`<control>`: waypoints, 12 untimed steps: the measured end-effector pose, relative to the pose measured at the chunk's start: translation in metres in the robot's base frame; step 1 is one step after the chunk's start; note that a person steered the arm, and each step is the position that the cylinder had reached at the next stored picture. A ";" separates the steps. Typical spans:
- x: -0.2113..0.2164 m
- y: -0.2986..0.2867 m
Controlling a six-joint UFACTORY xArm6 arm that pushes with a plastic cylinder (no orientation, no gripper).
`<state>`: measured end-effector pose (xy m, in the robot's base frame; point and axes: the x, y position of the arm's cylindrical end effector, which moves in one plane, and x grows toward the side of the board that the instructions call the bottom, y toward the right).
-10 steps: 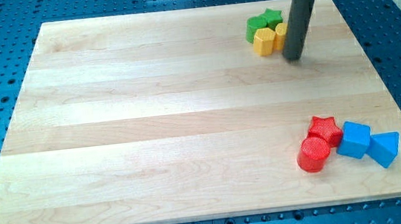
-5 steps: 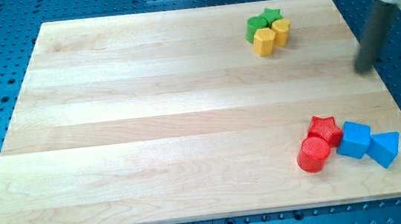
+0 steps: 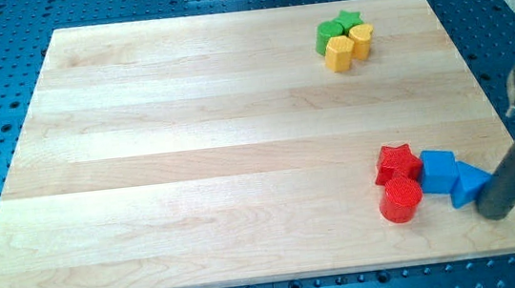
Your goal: Slide the blue triangle to the left side of the green circle
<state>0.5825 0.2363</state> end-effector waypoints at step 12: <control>-0.080 -0.008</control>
<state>0.5023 0.2284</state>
